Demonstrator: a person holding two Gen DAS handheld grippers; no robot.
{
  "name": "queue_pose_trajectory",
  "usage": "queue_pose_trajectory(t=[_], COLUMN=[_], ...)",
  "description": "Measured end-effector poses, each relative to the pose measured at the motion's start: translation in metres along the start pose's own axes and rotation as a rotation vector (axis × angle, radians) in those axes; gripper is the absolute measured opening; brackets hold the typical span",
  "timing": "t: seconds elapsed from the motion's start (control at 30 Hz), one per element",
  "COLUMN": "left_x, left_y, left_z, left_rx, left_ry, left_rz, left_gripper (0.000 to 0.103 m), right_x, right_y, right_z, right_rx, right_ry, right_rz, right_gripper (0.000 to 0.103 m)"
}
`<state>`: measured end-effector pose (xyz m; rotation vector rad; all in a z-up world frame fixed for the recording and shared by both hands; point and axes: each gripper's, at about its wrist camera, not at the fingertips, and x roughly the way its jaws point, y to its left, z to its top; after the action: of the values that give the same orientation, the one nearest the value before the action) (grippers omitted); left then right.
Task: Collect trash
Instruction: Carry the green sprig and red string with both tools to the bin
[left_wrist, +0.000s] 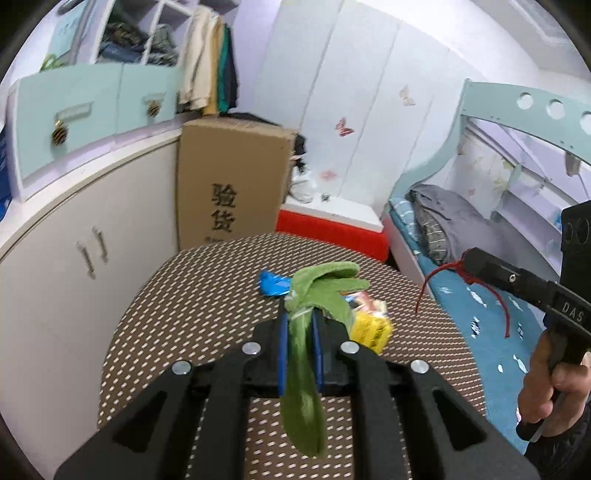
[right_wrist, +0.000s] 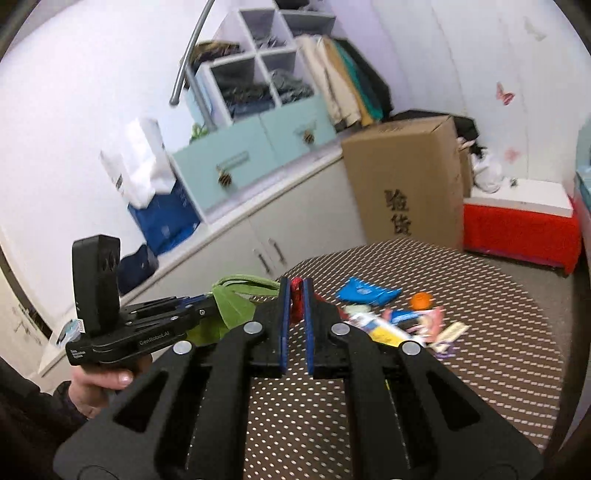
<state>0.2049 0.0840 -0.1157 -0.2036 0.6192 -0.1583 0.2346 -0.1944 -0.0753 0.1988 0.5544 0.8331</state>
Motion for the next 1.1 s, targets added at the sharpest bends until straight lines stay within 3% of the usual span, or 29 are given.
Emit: queue_pose_trajectory(t=[0.3,0.57,0.83,1.1], left_x=[0.019,0.064,0.121,0.171], left_y=[-0.086,-0.182,-0.263,-0.333], left_z=[0.021,0.017,-0.007,-0.037], left_rx=[0.105,0.194,0.267,0.364], left_ry=[-0.003,0.078,0.202,0.305], left_rz=[-0.150,-0.307,-0.397,-0.418], left_gripper=[0.011,0.011,0.011,0.011], right_x=[-0.094,-0.183,-0.213,-0.186], right_y=[-0.058,-0.133,-0.247,-0.341], right_z=[0.003,-0.029,-0.110,-0.200], right_rx=[0.098,0.244,0.516,0.782], right_ry=[-0.143,-0.225,-0.138,-0.009], right_rz=[-0.120,-0.323,-0.497,-0.535], right_gripper=[0.007,0.007,0.007,0.011])
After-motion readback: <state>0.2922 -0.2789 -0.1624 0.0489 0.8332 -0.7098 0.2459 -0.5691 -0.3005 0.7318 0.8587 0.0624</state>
